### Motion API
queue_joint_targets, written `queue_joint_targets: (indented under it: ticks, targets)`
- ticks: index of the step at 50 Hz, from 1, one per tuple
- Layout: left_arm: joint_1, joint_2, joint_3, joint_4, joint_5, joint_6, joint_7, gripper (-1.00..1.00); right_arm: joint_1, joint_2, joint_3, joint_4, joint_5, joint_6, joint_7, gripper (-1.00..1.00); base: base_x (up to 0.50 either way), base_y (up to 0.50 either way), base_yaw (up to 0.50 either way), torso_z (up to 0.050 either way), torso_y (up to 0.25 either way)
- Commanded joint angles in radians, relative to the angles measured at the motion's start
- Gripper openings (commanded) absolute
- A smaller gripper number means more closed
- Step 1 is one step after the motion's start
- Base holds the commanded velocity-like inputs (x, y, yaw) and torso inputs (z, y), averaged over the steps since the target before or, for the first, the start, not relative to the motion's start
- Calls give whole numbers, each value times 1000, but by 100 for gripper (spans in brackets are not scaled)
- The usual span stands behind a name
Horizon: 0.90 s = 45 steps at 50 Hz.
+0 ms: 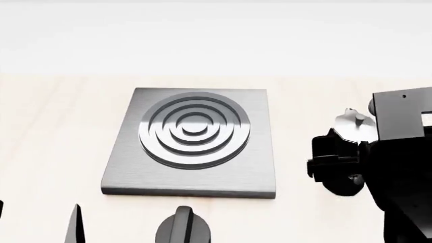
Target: Put both moka pots on the stove.
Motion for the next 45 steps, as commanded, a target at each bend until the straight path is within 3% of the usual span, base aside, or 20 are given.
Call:
queue_joint_targets:
  ticks: [1, 45]
  targets:
    - [2, -6, 4, 16, 0, -8, -6, 100, -7, -7, -30, 96, -24, -52, -32, 100, 0, 0, 0, 0, 0]
    - [-9, -9, 35, -6, 14, -2, -15, 100, -4, -57, -67, 413, -99, -295, -121, 100, 0, 0, 0, 0, 0]
